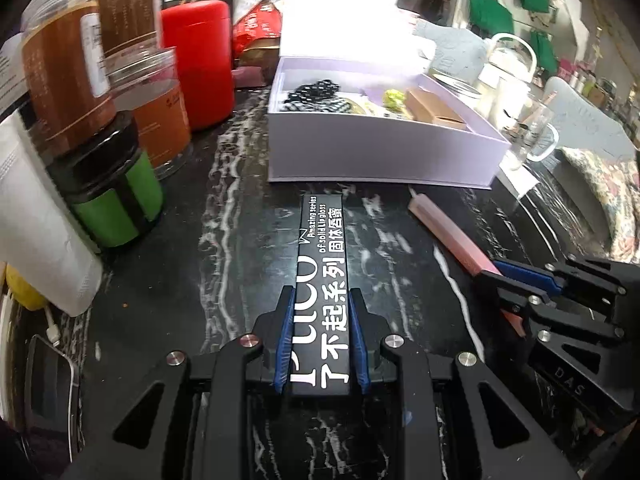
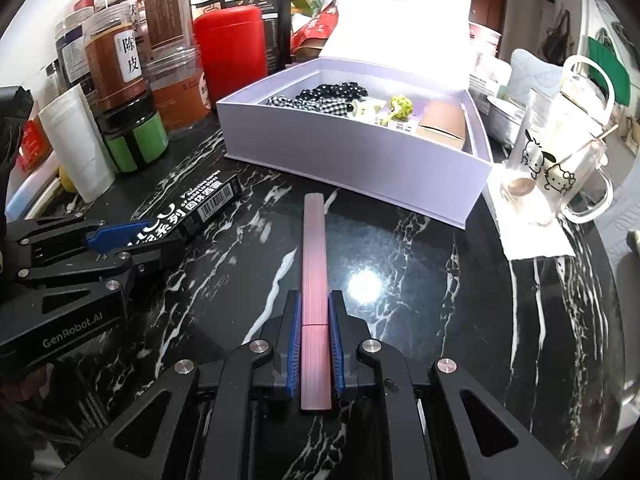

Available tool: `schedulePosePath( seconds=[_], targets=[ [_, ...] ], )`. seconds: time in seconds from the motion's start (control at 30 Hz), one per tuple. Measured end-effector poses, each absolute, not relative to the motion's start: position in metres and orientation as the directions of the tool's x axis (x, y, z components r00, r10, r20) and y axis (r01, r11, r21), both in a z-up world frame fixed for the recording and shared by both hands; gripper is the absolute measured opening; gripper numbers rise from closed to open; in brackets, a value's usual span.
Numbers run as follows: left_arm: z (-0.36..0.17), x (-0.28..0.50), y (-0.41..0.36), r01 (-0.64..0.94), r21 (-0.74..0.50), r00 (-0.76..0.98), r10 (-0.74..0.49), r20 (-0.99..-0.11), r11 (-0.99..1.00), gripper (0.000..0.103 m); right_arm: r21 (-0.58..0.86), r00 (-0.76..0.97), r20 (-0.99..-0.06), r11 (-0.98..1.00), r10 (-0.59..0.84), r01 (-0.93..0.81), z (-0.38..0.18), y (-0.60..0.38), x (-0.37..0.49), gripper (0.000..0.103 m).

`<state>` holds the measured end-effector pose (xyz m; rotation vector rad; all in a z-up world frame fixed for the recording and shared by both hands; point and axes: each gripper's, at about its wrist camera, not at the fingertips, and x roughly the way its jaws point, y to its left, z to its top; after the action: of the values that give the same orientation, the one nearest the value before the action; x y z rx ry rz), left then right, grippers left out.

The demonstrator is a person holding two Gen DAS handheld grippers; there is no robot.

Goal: Organize rigid objects
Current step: 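Grasp the black PUCO box with the left tool while the right tool lifts the pink tube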

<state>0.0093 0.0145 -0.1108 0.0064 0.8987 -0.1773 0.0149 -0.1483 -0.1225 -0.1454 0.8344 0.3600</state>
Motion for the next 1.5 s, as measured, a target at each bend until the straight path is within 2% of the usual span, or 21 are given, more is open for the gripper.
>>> schedulePosePath(
  seconds=[0.2,0.83,1.5],
  targets=[
    [-0.105,0.002,0.019,0.122,-0.029,0.639,-0.101,-0.763,0.992,0.025,0.047,0.614,-0.743,0.936,0.266,-0.348,-0.122,-0.154,0.009,0.013],
    [-0.076,-0.039,0.017,0.121,-0.056,0.68,-0.124,-0.722,0.991,0.025,0.04,0.693,-0.674,0.95,0.255,-0.311,-0.097,-0.17,-0.04,0.013],
    [-0.075,-0.04,0.013,0.149,-0.07,0.669,-0.153,-0.727,0.986,0.025,0.111,0.624,-0.734,0.954,0.268,-0.279,-0.125,-0.176,-0.045,0.016]
  ],
)
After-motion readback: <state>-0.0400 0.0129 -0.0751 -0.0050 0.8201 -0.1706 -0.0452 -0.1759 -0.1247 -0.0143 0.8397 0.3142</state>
